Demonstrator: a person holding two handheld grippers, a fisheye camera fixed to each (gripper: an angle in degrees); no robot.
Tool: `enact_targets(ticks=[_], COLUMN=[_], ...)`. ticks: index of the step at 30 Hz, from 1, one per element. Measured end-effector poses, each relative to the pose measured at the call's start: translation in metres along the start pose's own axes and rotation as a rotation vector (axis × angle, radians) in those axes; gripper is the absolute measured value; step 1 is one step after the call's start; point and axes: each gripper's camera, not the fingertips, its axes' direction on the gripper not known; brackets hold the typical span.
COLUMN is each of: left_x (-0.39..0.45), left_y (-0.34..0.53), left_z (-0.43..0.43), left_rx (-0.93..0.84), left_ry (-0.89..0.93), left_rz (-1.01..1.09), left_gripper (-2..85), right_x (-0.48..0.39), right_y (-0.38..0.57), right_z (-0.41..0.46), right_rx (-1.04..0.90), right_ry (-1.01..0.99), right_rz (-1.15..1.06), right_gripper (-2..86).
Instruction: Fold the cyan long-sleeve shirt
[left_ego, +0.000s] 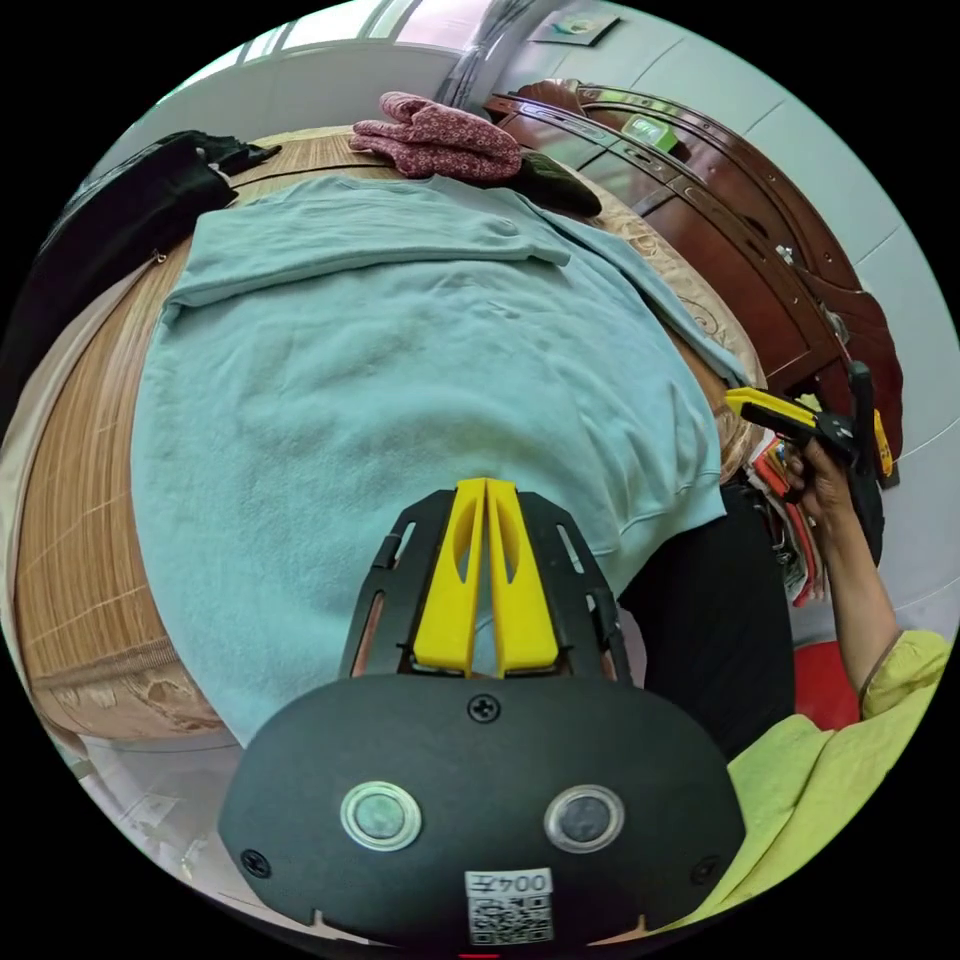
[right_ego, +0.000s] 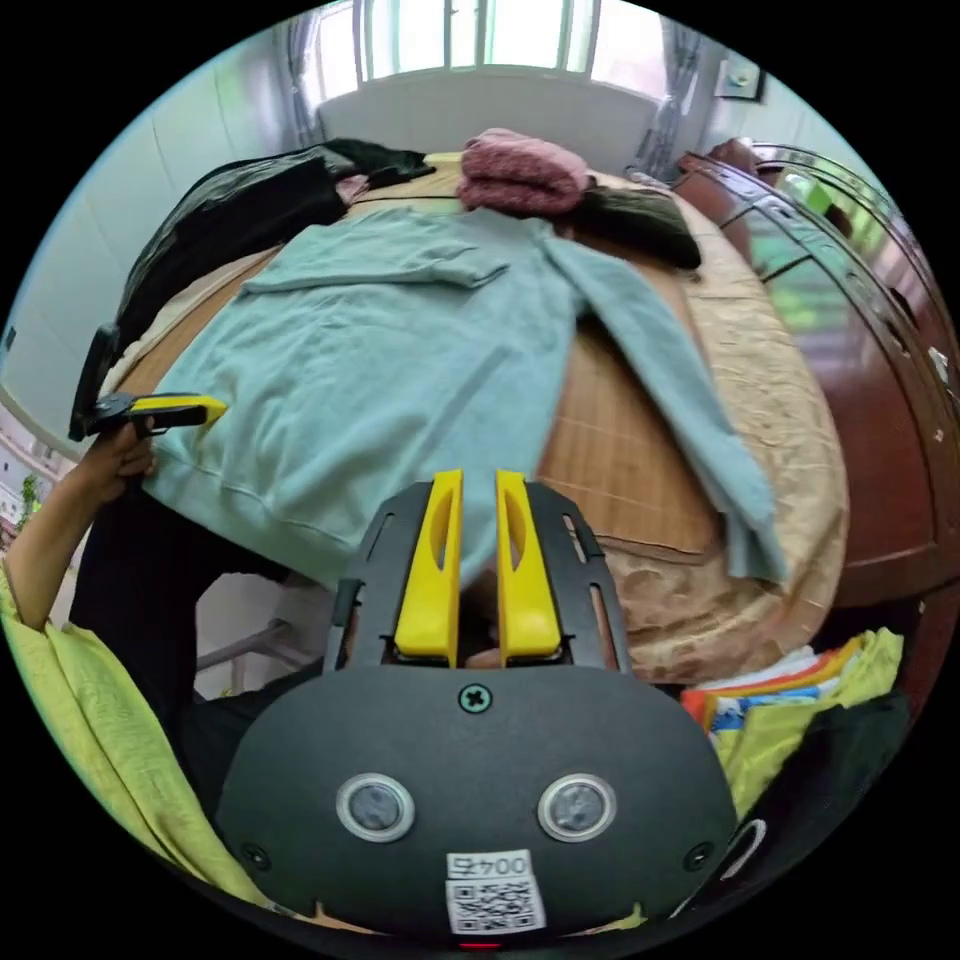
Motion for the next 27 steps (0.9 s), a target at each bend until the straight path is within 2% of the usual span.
enact_targets(ticks=[4,8,13,19,23,26,27], left_x=[-0.005,0.000,0.004,0.006,0.008,0.010,0.010], left_y=[-0.009,-0.018,-0.030,-0.044,-0.054,-0.062,-0.063], left_z=[0.004,0.006,0.009,0.011,0.011,0.010,0.010], left_rx=[0.002,0.007,0.010,0.012,0.015,0.018,0.018], left_ry=[0.065,0.061,0.061,0.077,0.080,0.078,0.078], left_rz=[-0.040,-0.042,-0.043,-0.052,-0.055,-0.053,-0.052], left_gripper=[0.2,0.2,0.2,0.2,0.2,0.2,0.2], right_x=[0.087,0.129,0.135,0.143,0.158,0.181,0.193], right_y=[-0.002,-0.016,-0.045,-0.067,-0.082,-0.103,-0.113], right_z=[-0.020,-0.022,0.011,0.049,0.046,0.008,-0.010], right_rx=[-0.087,-0.181,-0.371,-0.488,-0.523,-0.485,-0.477], right_ry=[0.144,0.219,0.409,0.613,0.545,0.338,0.195], right_rz=[0.124,0.137,0.004,-0.119,-0.131,-0.054,-0.019], right_gripper=[11.0,10.5,9.5,5.0,3.2,2.7,2.6])
